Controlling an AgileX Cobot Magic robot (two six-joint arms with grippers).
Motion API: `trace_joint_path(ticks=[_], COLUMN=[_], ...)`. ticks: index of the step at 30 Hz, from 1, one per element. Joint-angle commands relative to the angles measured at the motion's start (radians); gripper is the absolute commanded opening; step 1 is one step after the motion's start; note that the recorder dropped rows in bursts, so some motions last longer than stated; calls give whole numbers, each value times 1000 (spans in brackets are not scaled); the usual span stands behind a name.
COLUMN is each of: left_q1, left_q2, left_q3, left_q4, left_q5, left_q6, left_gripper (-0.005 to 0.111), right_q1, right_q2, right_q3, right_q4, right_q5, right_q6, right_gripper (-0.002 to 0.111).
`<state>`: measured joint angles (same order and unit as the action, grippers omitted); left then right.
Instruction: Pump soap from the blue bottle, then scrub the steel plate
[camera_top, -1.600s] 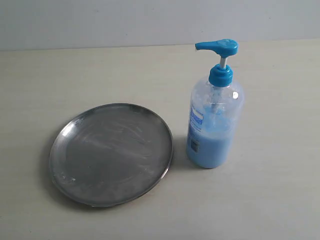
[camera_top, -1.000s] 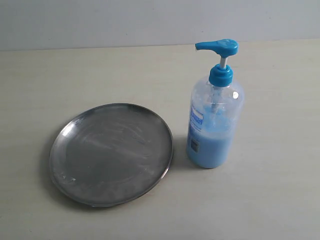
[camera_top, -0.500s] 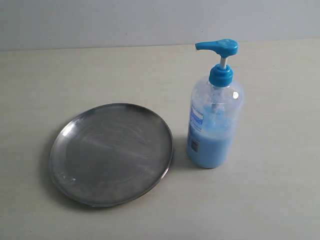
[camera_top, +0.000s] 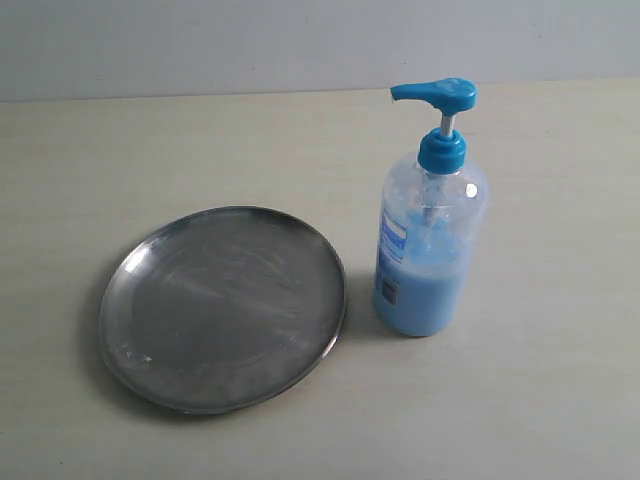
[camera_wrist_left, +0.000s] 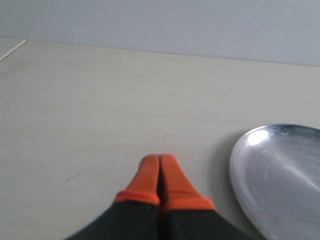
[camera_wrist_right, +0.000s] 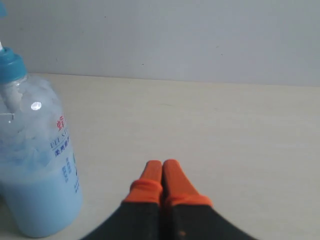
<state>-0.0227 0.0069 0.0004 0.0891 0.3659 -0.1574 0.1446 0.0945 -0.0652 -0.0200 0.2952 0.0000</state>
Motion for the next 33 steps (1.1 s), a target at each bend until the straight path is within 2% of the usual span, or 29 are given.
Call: trace_joint_path(ticks=[1, 10, 33], left_q1=[2, 2, 2], left_q2=[-7, -7, -7], left_q3=[0, 0, 0], left_q4=[-3, -3, -3], left_q5=[-11, -11, -11], left_q6=[-3, -3, -3], left_gripper=[0, 0, 0], right_q1=[-4, -4, -4], right_q2=[38, 145, 531], right_q3=[-52, -124, -392], right_q4=[-6, -6, -6], right_q5=[-13, -87, -89], right_q6=[0, 0, 0], right_gripper=[0, 0, 0])
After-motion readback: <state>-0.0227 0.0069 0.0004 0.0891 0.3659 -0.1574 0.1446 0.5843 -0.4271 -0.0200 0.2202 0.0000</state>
